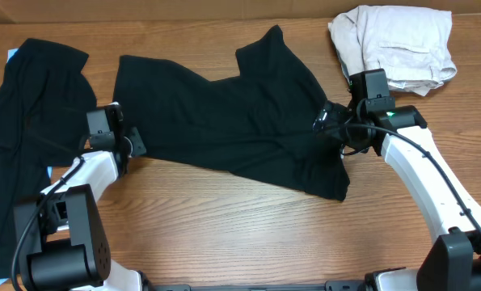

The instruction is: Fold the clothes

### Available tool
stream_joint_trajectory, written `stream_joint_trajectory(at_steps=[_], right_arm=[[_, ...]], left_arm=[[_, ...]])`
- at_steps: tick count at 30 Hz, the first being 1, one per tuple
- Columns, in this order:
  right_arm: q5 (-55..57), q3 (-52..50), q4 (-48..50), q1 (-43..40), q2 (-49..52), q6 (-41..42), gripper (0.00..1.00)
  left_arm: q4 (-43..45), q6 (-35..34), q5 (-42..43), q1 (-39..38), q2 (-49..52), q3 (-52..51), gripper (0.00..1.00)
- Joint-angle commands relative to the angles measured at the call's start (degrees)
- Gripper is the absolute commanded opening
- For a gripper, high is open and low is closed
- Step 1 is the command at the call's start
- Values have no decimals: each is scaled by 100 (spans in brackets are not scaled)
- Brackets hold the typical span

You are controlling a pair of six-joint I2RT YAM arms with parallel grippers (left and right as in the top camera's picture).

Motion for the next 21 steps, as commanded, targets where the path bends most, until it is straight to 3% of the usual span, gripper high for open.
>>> stream_joint_trajectory(at_steps=[1,4,13,21], right_arm=[[48,94,26,-4,-70,-42,88],[48,94,26,-4,-70,-42,88],[48,94,28,-4,-70,-42,88],[48,94,26,-4,-70,-42,88]], left_arm=[[-155,85,-70,26,48,389,15],[-264,85,-70,26,48,501,4],[-313,-24,-70,26,48,599,4],[-319,-131,-26,24,48,1377,4]])
